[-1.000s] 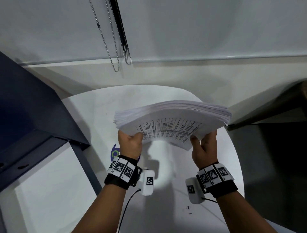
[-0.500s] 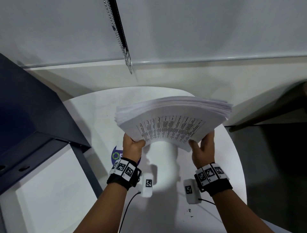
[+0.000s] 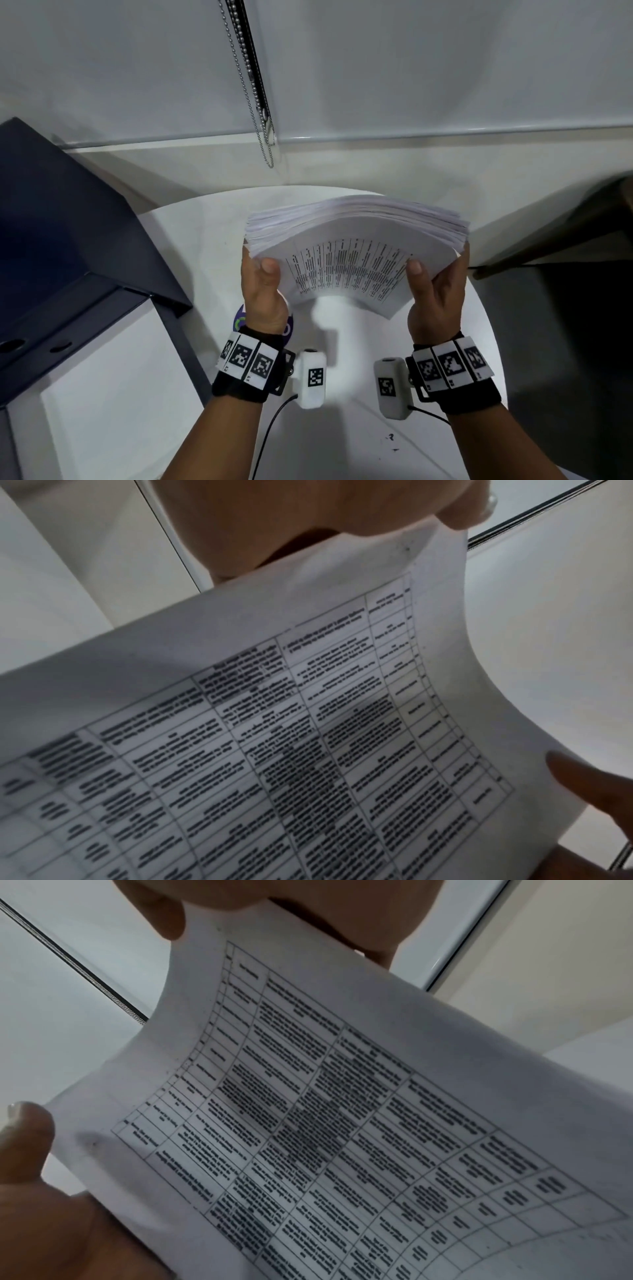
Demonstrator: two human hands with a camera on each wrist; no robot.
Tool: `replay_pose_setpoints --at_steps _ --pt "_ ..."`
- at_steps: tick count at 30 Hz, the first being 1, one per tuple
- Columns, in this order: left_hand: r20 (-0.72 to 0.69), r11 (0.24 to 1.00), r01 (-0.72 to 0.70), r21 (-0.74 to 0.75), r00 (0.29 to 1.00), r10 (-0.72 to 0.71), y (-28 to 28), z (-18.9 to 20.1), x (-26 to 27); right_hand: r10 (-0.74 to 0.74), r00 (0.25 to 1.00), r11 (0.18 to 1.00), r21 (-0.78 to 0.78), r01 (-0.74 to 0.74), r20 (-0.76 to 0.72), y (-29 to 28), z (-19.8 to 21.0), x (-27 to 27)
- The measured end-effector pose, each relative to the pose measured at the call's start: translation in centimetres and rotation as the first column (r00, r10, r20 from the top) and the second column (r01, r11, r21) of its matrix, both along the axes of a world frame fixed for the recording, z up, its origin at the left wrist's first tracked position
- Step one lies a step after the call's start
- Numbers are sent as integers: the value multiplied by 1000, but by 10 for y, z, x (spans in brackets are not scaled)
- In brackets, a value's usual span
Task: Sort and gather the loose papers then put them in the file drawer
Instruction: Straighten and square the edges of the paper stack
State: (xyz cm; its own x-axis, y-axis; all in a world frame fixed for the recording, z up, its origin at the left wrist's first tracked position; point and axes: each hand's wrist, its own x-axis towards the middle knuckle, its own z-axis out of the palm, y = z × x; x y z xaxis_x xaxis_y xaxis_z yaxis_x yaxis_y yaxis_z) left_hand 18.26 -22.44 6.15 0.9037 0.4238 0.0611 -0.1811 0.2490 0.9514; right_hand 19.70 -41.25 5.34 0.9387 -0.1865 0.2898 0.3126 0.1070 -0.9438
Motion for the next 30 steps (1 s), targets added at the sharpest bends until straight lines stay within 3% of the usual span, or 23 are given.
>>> replay_pose_setpoints --at_steps 4,12,18,22,30 --pt "111 1000 -9 14 994 7 1 2 -5 -22 1000 998 -51 22 0 -4 10 -1" --pt "178 992 -82 94 982 64 -2 33 -1 -126 991 987 -98 130 48 1 54 7" --pt "38 968 -205 145 979 202 -5 42 1 -267 963 948 -187 259 -22 3 52 15" --pt "38 941 -257 221 966 255 -4 43 4 -320 946 918 -231 322 44 4 51 18" --pt "16 807 -476 348 864 503 -6 48 18 -366 925 863 -336 378 101 4 51 26"
